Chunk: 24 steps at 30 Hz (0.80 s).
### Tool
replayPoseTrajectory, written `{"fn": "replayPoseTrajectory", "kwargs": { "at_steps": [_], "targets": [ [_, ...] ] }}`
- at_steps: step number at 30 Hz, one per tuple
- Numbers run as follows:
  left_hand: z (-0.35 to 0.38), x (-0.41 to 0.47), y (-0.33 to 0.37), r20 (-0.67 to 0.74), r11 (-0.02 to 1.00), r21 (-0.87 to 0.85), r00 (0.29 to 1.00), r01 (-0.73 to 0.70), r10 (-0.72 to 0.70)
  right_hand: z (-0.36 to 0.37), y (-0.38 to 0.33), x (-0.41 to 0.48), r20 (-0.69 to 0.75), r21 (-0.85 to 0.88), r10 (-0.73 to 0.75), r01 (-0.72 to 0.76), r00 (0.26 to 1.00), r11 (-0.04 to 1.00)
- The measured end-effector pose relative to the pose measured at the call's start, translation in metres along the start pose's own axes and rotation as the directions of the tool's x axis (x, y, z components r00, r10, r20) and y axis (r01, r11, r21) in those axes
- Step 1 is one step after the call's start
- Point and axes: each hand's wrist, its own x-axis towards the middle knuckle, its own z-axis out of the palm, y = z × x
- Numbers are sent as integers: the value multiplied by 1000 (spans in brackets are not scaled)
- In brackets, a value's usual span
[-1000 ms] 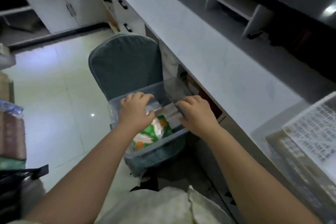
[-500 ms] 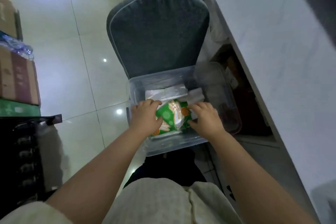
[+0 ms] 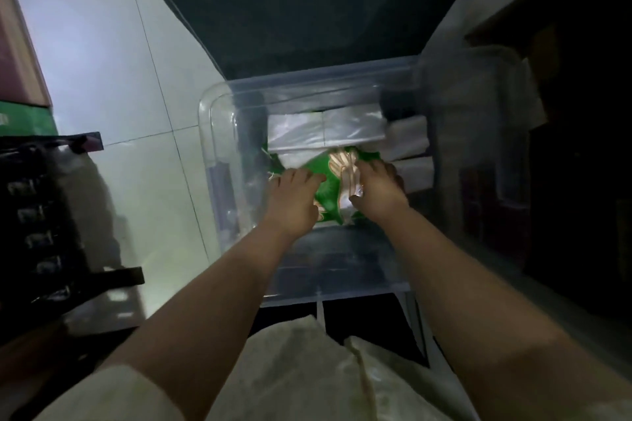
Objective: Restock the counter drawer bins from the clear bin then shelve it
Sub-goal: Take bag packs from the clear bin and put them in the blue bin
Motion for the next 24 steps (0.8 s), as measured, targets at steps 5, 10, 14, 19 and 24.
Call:
{"fn": "replayPoseTrajectory", "kwargs": {
  "at_steps": [5,10,14,19,24],
  "targets": [
    [22,27,-9,65,966,168,980,-199,190,14,10,26,-23,4,-8,8,1000,1000],
    [39,45,-11,128,879,367,953,-304,276,11,30,29,-58,6,-30,31,998,1000],
    [41,47,-17,107,823,436,929,-364,354,2,37,23,-88,39,-65,69,994,997],
    [26,37,-9,98,880,254,916,-401,389,-13,41,3,-144,89,-109,122,984,989],
    [1,8,13,148,925,75,922,-372,359,-37,42,-27,-212,127,-128,157,969,979]
  ]
}}
